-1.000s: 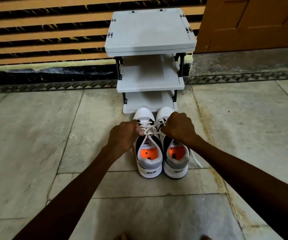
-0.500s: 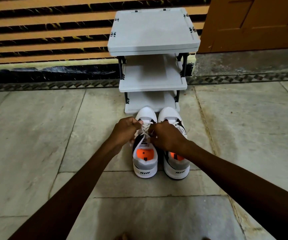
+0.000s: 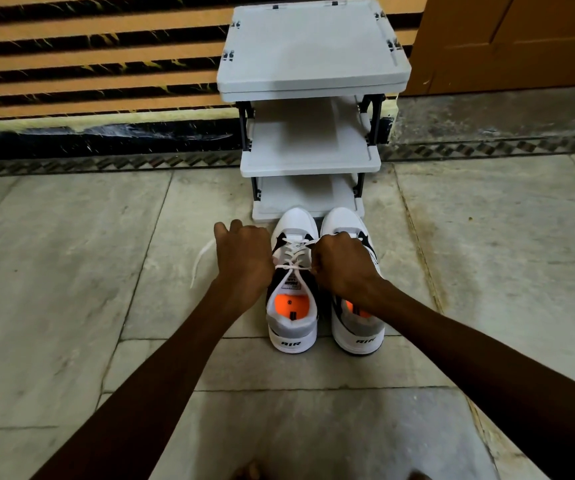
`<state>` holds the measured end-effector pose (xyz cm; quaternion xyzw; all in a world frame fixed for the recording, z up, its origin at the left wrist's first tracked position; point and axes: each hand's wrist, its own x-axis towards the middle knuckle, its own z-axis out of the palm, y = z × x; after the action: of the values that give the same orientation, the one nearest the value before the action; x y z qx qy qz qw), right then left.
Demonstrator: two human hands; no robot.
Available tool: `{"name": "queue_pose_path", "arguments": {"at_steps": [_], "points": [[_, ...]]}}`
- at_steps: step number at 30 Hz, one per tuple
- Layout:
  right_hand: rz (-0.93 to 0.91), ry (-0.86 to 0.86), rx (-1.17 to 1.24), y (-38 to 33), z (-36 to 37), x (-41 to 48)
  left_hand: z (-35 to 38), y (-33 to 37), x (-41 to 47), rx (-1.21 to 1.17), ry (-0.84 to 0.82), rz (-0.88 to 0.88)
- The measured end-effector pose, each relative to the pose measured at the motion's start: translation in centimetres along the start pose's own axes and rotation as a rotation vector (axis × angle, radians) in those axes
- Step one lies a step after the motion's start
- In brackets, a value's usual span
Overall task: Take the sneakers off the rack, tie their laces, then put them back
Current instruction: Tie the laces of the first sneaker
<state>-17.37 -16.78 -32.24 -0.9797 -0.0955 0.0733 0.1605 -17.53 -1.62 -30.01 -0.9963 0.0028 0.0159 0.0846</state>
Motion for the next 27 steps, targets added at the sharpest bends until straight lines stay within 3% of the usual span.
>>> {"name": "queue_pose_path", "arguments": {"at_steps": [7,9,11,13,17,20,27], "points": [[-0.003,-0.033,-0.131,-0.1,0.0,-0.3,1.7,-0.8,0.3,-0.074,-0.124,-0.079],[-0.012,-0.078,-0.071,0.5,-0.4,-0.2,1.9,-2.2,0.5,-0.380,-0.206,-0.109],[-0.013,-0.194,0.044,1.5,-1.3,-0.1,1.8,-3.4,0.3,-0.876,-0.339,-0.134],[0.001,-0.276,0.283,2.0,-2.9,0.0,1.3,-4.1,0.0,-1.243,-0.422,-0.153],[0.127,-0.240,0.926,1.2,-5.7,0.0,0.6,-3.9,-0.7,-1.550,-0.277,-0.145],[0.163,-0.177,1.084,0.9,-5.2,0.1,1.0,-2.7,-1.0,-1.659,-0.147,-0.188],[0.295,-0.103,1.349,0.3,-2.8,0.7,2.4,-0.2,-1.4,-1.869,-0.084,-0.339]]}}
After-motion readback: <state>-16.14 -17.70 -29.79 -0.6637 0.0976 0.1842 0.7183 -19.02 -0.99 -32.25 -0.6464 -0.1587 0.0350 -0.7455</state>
